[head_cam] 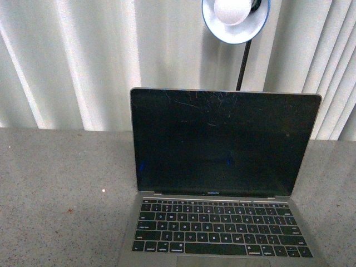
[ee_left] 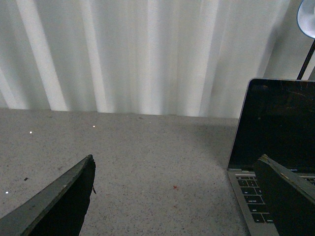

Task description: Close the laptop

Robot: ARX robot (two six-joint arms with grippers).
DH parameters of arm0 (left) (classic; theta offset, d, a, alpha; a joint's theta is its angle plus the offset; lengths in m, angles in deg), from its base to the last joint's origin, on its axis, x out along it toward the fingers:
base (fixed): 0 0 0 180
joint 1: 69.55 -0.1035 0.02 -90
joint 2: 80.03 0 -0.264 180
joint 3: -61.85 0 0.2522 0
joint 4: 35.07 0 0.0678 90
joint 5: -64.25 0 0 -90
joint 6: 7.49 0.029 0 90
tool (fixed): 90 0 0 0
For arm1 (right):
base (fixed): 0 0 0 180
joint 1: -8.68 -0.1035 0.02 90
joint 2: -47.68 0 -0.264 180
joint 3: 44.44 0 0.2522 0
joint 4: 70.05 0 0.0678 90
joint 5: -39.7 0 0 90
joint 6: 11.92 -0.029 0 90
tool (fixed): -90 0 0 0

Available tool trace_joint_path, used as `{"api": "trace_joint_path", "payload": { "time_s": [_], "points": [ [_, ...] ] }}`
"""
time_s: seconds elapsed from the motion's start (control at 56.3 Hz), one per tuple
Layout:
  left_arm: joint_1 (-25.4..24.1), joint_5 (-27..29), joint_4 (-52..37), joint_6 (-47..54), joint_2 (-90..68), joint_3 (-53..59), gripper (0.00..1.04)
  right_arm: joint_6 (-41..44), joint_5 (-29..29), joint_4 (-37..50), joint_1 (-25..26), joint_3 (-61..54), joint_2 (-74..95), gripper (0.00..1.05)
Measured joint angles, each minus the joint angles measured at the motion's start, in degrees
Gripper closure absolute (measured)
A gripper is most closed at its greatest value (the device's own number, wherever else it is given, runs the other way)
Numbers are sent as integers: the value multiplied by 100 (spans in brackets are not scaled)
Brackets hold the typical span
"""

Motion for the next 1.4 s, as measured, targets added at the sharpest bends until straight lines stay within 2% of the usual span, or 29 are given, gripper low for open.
{"api": "trace_joint_path", "payload": {
  "time_s": [1.296, 1.331, 1.385, 1.402],
  "points": [
    [0, 0, 0, 0, 0, 2, 7, 13, 111, -9, -28, 0, 13, 7],
    [101, 319, 162, -101, -109, -44, 7, 31, 581, 28, -155, 0, 122, 7],
    [391, 1497, 898, -575, -680, -343, 7, 42, 1097, 278, -166, 2, 413, 7],
    [404, 1663, 927, -610, -813, -372, 7, 42, 1115, 402, -109, 2, 544, 7]
  ]
}}
